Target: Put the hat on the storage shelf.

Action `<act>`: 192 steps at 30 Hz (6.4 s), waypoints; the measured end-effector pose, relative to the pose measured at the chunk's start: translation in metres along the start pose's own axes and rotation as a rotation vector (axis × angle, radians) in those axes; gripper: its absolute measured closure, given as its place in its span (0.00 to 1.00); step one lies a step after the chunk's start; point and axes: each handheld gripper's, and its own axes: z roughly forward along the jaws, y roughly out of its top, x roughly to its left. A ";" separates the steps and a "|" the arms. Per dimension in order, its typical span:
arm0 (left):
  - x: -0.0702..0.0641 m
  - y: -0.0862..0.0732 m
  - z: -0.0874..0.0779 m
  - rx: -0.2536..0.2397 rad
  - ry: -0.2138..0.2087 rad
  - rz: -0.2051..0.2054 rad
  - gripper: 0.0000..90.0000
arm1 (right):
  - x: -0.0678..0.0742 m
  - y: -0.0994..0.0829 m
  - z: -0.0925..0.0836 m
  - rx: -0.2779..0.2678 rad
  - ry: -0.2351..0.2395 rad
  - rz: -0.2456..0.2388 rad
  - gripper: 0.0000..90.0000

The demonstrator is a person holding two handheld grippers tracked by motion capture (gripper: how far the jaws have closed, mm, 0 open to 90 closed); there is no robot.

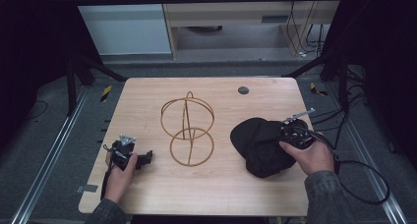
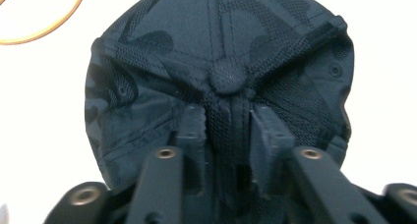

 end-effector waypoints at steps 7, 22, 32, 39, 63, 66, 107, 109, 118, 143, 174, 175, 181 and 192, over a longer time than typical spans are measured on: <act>0.000 0.000 0.000 0.000 -0.001 0.000 0.00 | -0.001 0.002 -0.001 -0.013 0.014 -0.006 0.90; 0.000 0.000 0.000 0.000 -0.001 0.000 0.00 | 0.005 0.024 -0.028 -0.027 0.008 -0.058 0.96; 0.000 0.000 0.000 -0.001 0.000 0.000 0.00 | 0.006 0.037 -0.046 -0.071 0.004 -0.077 0.96; 0.000 0.000 0.000 -0.001 0.000 0.000 0.00 | 0.009 0.045 -0.062 -0.132 0.008 -0.071 0.96; -0.001 0.000 0.000 -0.004 -0.005 0.001 0.00 | 0.009 0.031 -0.112 -0.275 0.030 -0.058 0.96; -0.001 0.000 0.000 -0.004 -0.006 0.002 0.00 | 0.009 0.029 -0.117 -0.282 0.027 -0.055 0.96; -0.001 0.000 0.000 -0.003 -0.008 0.004 0.00 | 0.023 0.042 -0.158 -0.383 0.025 -0.079 0.97; -0.001 0.000 0.000 -0.004 -0.007 0.004 0.00 | 0.024 0.044 -0.159 -0.389 0.024 -0.081 0.97; -0.001 0.000 0.000 -0.001 -0.008 0.005 0.00 | 0.032 0.053 -0.171 -0.427 0.025 -0.092 0.97; -0.001 0.000 0.000 -0.001 -0.010 0.006 0.00 | 0.064 0.096 -0.172 -0.507 0.021 -0.112 0.97; -0.001 0.000 0.000 0.000 -0.015 0.013 0.00 | 0.119 0.144 -0.177 -0.568 0.067 -0.179 0.97; -0.001 0.000 0.000 0.001 -0.015 0.012 0.00 | 0.121 0.145 -0.176 -0.567 0.073 -0.180 0.97; -0.001 0.000 0.000 0.000 -0.015 0.012 0.00 | 0.129 0.149 -0.172 -0.561 0.085 -0.200 0.96; -0.001 0.000 0.000 0.000 -0.015 0.010 0.00 | 0.141 0.154 -0.169 -0.565 0.113 -0.211 0.96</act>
